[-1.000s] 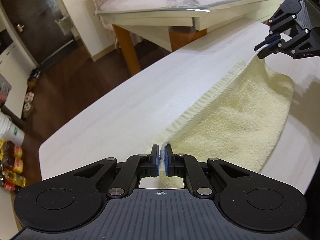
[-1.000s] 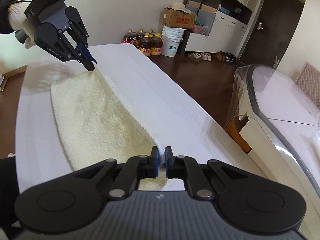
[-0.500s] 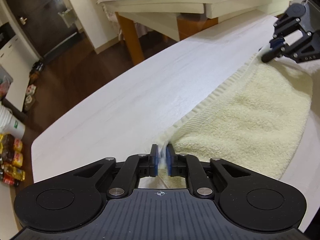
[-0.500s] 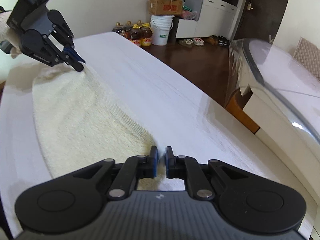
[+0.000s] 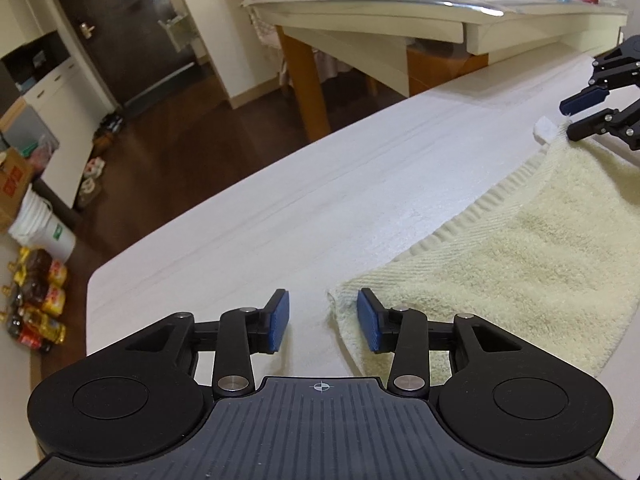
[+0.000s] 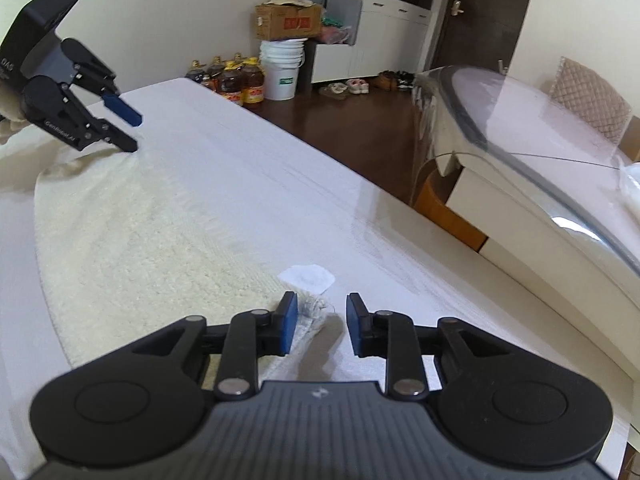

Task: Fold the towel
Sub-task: 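Open both grippers and release the folded towel edge onto the table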

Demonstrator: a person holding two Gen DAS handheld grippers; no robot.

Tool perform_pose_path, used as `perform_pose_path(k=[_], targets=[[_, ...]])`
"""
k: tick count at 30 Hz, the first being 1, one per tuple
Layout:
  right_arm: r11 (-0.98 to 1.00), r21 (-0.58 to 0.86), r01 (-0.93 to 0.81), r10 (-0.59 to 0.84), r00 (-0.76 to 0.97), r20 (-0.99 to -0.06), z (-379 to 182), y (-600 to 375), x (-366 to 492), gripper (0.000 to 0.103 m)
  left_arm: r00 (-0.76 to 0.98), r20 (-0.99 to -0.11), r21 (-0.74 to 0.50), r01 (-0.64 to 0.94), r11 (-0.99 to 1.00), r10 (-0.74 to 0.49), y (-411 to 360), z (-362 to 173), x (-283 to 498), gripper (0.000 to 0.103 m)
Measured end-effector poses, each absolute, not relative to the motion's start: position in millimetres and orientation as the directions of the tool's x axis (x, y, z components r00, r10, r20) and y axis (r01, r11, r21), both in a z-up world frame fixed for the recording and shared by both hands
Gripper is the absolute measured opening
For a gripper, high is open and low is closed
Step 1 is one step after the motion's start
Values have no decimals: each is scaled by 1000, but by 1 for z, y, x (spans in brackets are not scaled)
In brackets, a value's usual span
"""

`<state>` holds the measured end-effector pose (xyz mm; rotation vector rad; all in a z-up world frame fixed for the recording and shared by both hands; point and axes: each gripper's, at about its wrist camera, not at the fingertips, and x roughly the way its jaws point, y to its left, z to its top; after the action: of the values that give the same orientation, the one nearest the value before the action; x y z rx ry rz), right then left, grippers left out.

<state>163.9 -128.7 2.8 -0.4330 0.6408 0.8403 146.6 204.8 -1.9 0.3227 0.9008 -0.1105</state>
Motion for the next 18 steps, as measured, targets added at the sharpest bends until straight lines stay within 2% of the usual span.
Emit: perform_pose_path(k=[4, 9, 16, 18], targets=[[616, -67, -785, 591, 517, -619, 21, -135, 137, 28, 639, -768, 192, 171, 966, 40, 222, 8, 135, 42], [532, -81, -843, 669, 477, -570, 34, -101, 74, 32, 663, -745, 192, 114, 975, 69, 234, 16, 125, 40], [377, -222, -899, 712, 434, -552, 28, -27, -8, 31, 680, -728, 197, 89, 976, 85, 241, 28, 97, 43], [333, -273, -903, 707, 430, -561, 22, -7, -22, 31, 682, -727, 187, 83, 979, 81, 242, 29, 90, 47]])
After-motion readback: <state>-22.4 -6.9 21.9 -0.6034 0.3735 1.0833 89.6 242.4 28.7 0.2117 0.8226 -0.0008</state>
